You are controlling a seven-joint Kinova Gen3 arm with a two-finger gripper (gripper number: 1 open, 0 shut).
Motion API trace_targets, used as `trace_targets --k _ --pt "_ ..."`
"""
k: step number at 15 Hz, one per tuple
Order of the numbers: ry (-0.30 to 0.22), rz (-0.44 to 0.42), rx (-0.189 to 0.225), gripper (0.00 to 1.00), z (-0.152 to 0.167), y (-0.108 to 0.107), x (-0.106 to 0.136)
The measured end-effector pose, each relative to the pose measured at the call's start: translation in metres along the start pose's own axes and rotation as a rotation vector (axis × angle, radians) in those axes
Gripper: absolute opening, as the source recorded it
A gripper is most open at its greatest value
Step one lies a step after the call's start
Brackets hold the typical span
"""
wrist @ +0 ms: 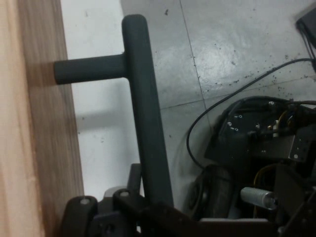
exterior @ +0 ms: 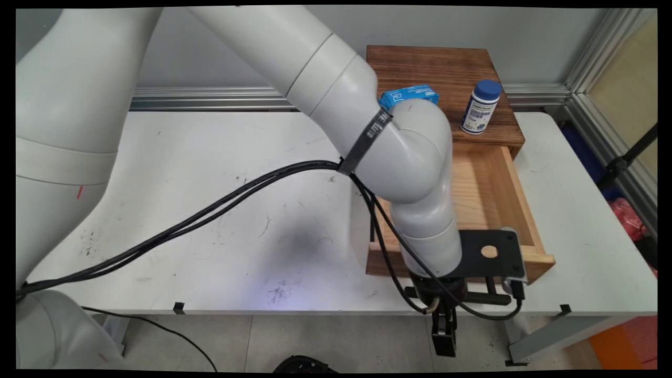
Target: Open the drawer
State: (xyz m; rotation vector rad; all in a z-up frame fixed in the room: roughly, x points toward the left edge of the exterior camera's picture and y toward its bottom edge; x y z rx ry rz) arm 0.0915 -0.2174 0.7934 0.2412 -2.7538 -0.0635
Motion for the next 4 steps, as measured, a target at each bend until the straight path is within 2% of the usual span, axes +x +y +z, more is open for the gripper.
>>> trace_targets --k 4 --pt "0.008 0.002 -0.001 1.00 -0.0026 0.0034 0.0008"
